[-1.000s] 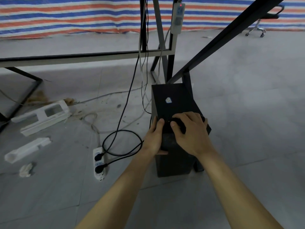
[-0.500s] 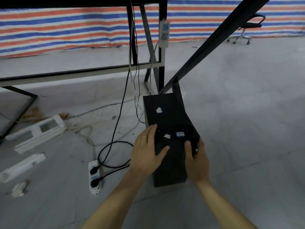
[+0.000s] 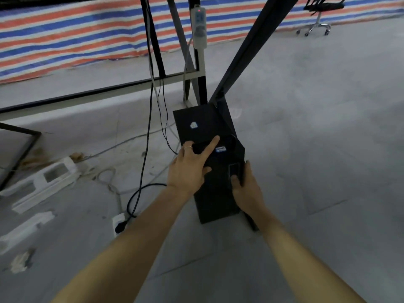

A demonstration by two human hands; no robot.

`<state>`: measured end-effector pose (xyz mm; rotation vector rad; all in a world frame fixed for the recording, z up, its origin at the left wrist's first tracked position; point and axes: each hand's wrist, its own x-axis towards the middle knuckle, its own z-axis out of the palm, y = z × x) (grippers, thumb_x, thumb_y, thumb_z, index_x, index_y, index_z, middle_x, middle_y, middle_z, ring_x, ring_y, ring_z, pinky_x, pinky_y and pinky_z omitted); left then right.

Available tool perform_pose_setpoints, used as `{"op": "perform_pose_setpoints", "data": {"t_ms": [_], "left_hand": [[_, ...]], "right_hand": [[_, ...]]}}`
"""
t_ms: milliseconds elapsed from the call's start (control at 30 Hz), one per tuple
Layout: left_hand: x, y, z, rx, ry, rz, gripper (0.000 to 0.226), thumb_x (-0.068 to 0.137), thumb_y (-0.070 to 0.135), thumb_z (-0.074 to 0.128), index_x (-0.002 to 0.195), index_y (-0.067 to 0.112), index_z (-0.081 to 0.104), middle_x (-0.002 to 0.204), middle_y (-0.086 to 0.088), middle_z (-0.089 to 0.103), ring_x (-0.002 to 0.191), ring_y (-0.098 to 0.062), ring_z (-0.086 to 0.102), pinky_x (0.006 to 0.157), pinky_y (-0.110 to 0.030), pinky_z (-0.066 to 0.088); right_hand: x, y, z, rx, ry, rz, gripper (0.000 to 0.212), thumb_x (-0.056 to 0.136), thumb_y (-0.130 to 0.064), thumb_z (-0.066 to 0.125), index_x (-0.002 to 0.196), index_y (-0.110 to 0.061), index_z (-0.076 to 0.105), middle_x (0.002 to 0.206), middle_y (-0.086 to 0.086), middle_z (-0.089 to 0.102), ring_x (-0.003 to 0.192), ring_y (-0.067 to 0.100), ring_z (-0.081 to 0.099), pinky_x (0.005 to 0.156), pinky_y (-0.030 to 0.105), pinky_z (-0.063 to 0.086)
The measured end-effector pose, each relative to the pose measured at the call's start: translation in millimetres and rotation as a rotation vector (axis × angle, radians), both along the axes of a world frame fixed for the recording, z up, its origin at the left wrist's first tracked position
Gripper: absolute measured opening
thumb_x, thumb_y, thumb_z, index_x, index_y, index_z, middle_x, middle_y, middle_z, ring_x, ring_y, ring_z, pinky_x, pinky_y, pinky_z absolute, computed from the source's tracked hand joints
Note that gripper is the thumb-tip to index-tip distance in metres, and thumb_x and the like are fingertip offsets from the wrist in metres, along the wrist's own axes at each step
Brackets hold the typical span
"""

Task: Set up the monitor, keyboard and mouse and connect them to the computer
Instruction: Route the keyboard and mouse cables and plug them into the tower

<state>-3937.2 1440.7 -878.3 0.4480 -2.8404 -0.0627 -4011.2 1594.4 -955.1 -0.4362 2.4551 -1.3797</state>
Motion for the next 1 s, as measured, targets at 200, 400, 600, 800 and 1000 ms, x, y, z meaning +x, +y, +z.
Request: {"op": "perform_pose_setpoints", "data": {"t_ms": [200,400,600,800,1000], "left_hand": [[-48,-44,-1,0.126,0.009,0.060,0.091,0.094,0.028,0.066,0.150,0.057,0.001,0.149,-0.016,0.022,0.126,-0.032,0.046,0.094,-0.051,0.053],[-80,-74,4,0.193,0.043,0.039,0.094,0.086,0.014,0.074,0.151,0.049,0.017,0.144,-0.016,0.026,0.115,-0.030,0.055,0.099,-0.047,0.052],[-98,-82,4,0.195,0.045,0.066,0.091,0.087,0.009,0.072,0.151,0.046,0.020,0.146,-0.018,0.022,0.109,-0.032,0.057,0.095,-0.044,0.053],[-101,-64,13,0.095,-0.111,0.191,0.106,0.085,0.002,0.068,0.153,0.049,0.001,0.159,-0.023,0.003,0.132,-0.040,0.044,0.093,-0.050,0.052],[-44,-20,13,-0.040,-0.482,0.168,0.107,0.089,0.028,0.067,0.156,0.038,-0.016,0.163,-0.012,-0.025,0.152,-0.037,-0.007,0.119,-0.060,0.016]], "right_hand": [[-25,0,-32,0.562,0.028,0.301,0.085,0.101,-0.040,0.046,0.156,-0.028,-0.018,0.164,0.001,-0.025,0.152,0.034,-0.012,0.119,0.064,0.009],[-58,-6,-47,0.726,0.083,0.356,0.093,0.098,-0.020,0.050,0.154,-0.028,-0.023,0.160,-0.007,-0.033,0.152,0.027,-0.018,0.112,0.074,0.007],[-53,-9,-63,0.755,0.144,0.324,0.107,0.092,-0.031,0.062,0.154,-0.024,-0.025,0.156,-0.006,-0.041,0.151,0.029,-0.018,0.111,0.067,0.023],[-69,-5,-27,0.760,0.042,0.387,0.091,0.091,-0.040,0.060,0.159,-0.033,0.000,0.167,0.000,-0.011,0.153,0.030,0.004,0.113,0.063,0.026],[-10,23,32,0.631,0.076,0.445,0.067,0.101,-0.032,0.047,0.158,-0.036,0.012,0.168,-0.002,0.002,0.154,0.026,0.002,0.118,0.058,0.020]]}}
